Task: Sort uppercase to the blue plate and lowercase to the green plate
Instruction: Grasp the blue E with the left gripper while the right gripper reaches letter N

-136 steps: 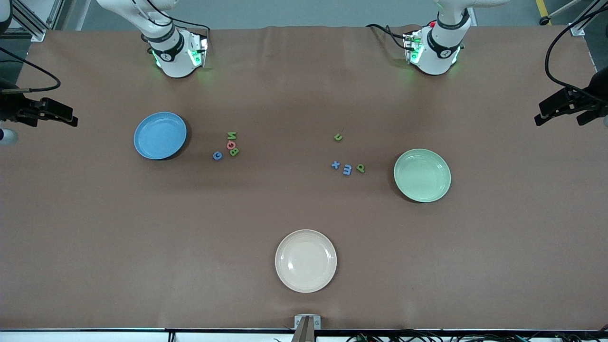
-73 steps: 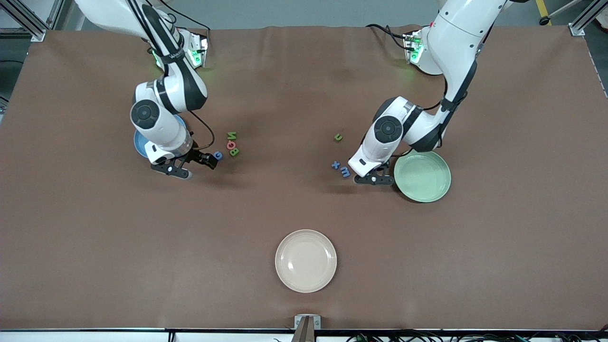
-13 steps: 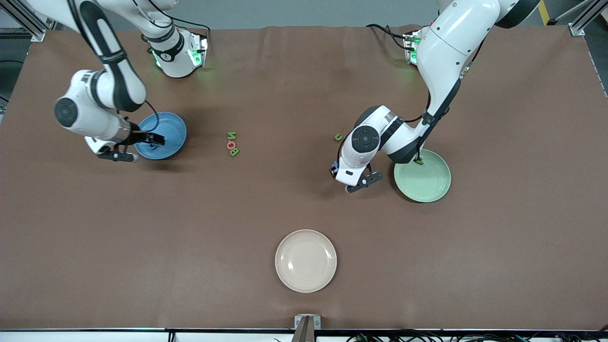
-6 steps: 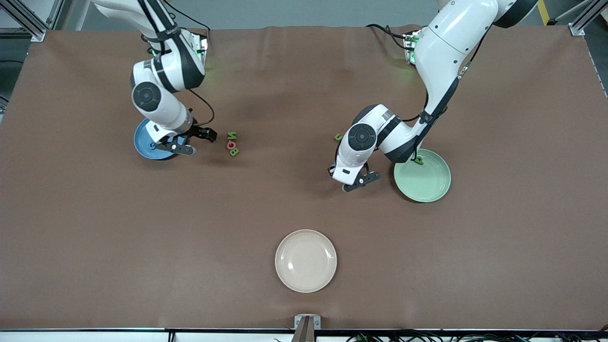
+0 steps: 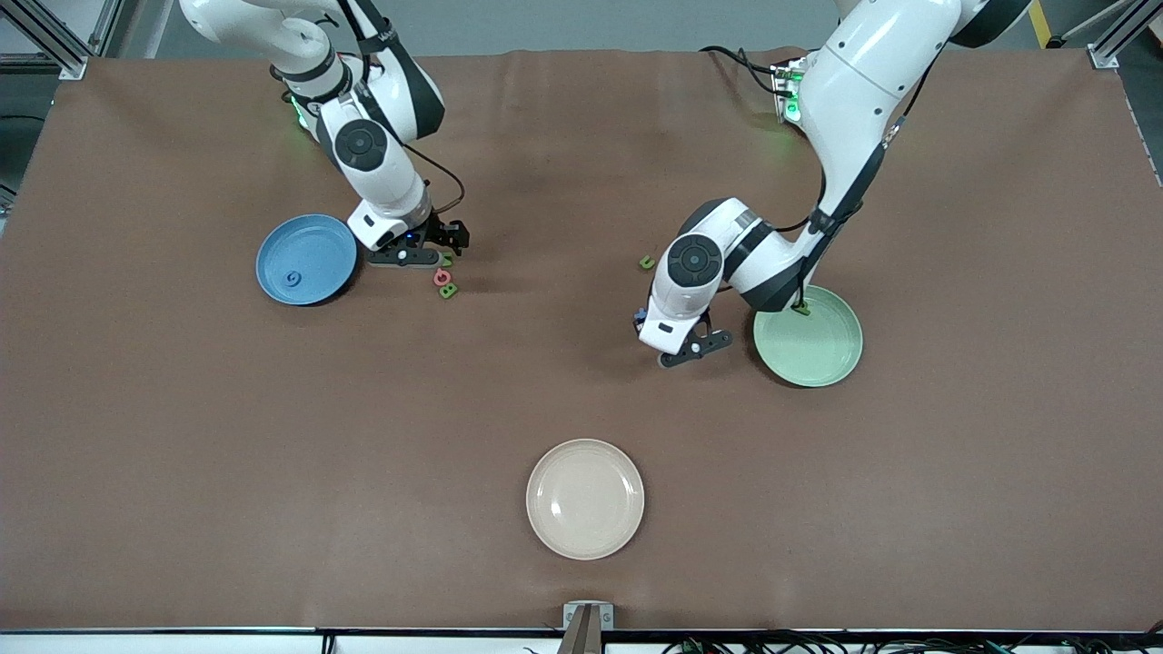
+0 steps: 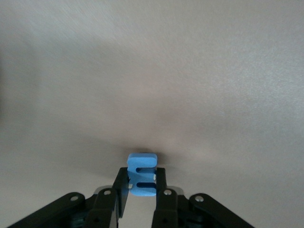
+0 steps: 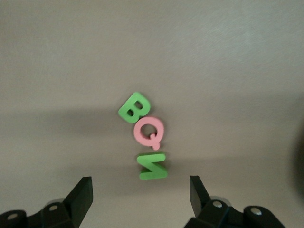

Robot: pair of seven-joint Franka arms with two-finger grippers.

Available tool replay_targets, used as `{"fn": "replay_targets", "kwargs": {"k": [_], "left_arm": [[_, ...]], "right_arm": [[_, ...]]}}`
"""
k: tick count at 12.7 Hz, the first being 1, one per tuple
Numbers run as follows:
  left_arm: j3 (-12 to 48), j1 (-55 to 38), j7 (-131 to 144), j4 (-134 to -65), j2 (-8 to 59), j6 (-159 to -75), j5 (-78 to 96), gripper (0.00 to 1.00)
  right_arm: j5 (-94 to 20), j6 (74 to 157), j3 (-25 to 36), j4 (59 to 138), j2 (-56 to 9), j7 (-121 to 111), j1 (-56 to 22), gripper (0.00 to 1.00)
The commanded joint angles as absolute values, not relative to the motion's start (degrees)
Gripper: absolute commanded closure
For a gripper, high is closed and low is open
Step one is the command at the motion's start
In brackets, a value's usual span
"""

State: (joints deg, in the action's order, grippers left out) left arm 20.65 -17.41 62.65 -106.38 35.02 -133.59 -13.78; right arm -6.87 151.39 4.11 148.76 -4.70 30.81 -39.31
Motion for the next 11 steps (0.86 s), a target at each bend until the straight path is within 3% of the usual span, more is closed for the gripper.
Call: {"fn": "replay_targets", "kwargs": {"k": [1, 7, 9, 11], "left_arm": [[21.3, -14.0, 56.2, -111.9, 26.0, -130.3, -13.8, 0.95], [33.2, 8.7, 37.6, -125.0, 17.4, -132.4, -14.5, 0.95], [36.3, 15.9, 32.1, -128.9, 15.9, -135.1, -14.7, 0.95], [36.5, 18.7, 28.3, -130.9, 14.9, -136.0, -14.9, 0.95]], "right_arm": [[-7.6, 156.5, 4.7, 152.0, -5.5, 30.2, -40.4, 0.09], [-7.6, 166.9, 4.7, 152.8, -13.6, 30.4, -41.1, 0.1], [-7.6, 167.9, 4.7, 152.8, -14.2, 29.9, -41.0, 0.14], [-7.6, 167.9, 4.7, 152.8, -14.2, 29.9, -41.0, 0.25]]}}
